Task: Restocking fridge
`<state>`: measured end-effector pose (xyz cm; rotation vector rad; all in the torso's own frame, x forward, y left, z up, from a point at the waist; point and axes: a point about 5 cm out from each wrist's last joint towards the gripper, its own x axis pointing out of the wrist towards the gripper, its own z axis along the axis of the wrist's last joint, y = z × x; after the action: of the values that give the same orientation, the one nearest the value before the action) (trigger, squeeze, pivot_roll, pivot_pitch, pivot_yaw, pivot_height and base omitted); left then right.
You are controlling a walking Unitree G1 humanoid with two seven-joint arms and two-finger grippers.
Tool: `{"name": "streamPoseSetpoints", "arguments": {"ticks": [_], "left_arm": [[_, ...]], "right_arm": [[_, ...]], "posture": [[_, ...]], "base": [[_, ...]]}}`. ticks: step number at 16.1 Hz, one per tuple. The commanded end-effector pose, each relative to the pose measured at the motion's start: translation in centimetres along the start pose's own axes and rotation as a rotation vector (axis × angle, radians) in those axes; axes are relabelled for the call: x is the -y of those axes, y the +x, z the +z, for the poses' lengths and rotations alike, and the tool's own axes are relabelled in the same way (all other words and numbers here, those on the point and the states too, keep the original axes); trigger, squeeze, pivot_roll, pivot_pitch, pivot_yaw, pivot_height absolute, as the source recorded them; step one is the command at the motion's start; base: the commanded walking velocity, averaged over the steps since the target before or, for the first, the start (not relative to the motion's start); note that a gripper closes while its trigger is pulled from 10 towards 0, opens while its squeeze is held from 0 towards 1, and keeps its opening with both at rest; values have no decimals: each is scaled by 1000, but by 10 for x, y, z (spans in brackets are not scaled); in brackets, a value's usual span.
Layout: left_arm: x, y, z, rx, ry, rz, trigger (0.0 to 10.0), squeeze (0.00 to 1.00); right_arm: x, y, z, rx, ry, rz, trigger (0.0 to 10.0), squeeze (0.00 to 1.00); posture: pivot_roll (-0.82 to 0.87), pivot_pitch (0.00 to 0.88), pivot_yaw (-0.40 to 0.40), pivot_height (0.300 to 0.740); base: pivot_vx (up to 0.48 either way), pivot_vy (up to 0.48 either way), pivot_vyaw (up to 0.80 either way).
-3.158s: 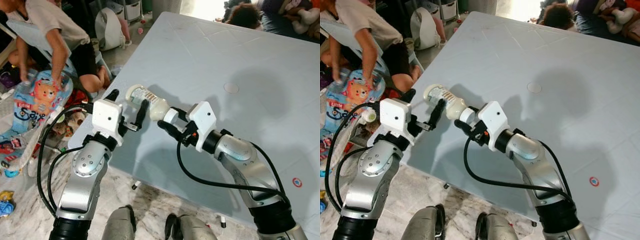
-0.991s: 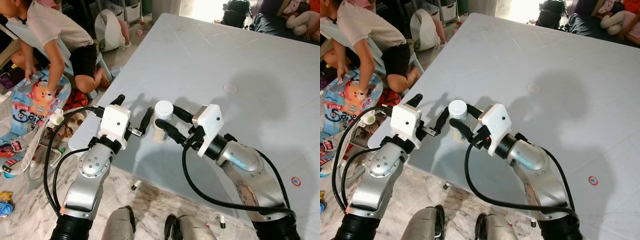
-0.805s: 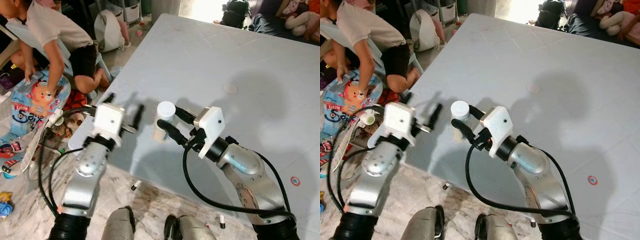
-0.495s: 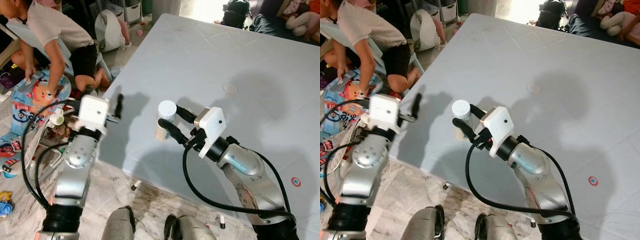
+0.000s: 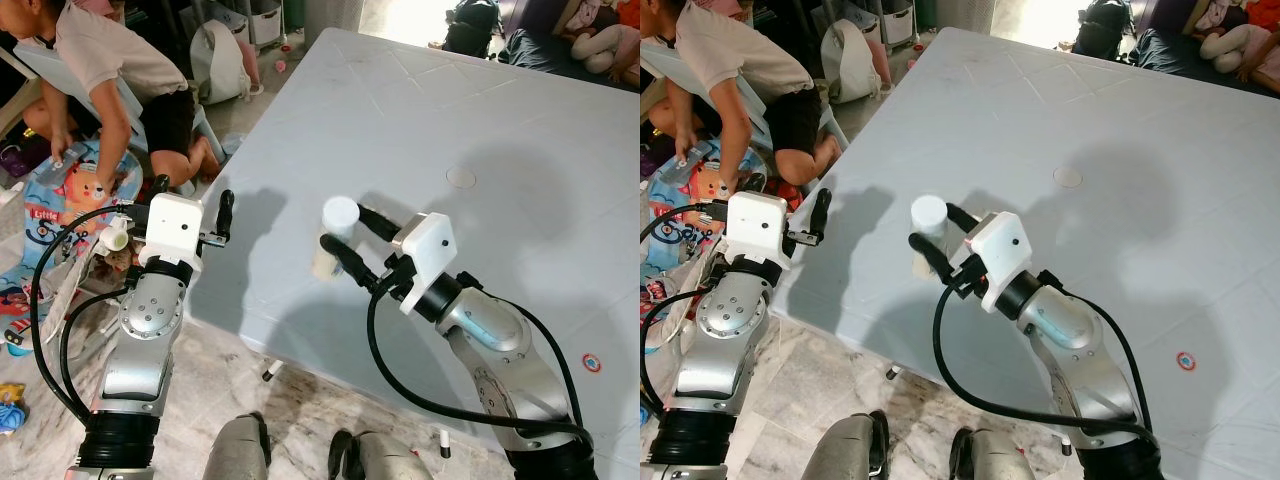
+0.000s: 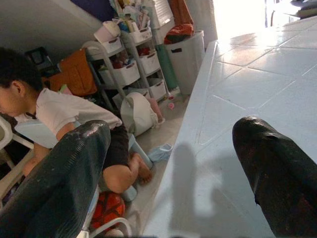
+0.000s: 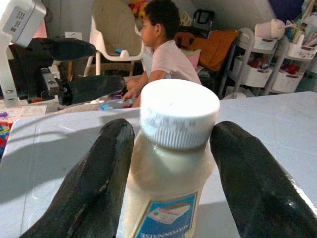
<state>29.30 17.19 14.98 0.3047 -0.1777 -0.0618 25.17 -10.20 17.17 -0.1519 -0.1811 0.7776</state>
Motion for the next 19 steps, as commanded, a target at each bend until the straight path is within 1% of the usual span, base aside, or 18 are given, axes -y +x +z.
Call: {"name": "streamPoseSetpoints", "arguments": {"ticks": [1, 8, 11, 13, 14, 17, 18, 19], "left_arm": [[1, 0, -2, -9, -9, -6, 10000, 0], [2, 0, -1, -5, -13, -14, 10000, 0], [2, -2, -3, -13, -19, -10, 10000, 0], [2, -3, -4, -19, -23, -9, 10000, 0], [2, -4, -4, -22, -26, -7, 10000, 0], [2, -5, -4, -23, -27, -3, 10000, 0], [2, -5, -4, -24, -27, -1, 10000, 0], [2, -5, -4, -24, -27, -1, 10000, 0]], "right_arm": [[5, -1, 3, 14, -11, -20, 10000, 1000], [8, 2, 5, 28, -10, -39, 10000, 1000], [9, 4, 6, 33, -9, -32, 10000, 1000], [10, 7, 5, 29, -12, -23, 10000, 1000], [12, 13, 3, 29, -10, -9, 10000, 1000], [13, 19, -1, 20, -3, 14, 10000, 1000], [13, 20, -2, 17, -3, 18, 10000, 965], [13, 20, -2, 16, -3, 19, 10000, 800]], "posture": [[-29, 94, -26, 740], [-25, 91, -23, 740], [-18, 91, -24, 740], [-16, 91, -25, 740], [-11, 91, -27, 740], [-2, 93, -31, 740], [-2, 93, -31, 740], [0, 95, -30, 740]], "base": [[0, 0, 0], [0, 0, 0], [0, 0, 0], [0, 0, 0], [0, 0, 0], [0, 0, 0], [0, 0, 0], [0, 0, 0]]}}
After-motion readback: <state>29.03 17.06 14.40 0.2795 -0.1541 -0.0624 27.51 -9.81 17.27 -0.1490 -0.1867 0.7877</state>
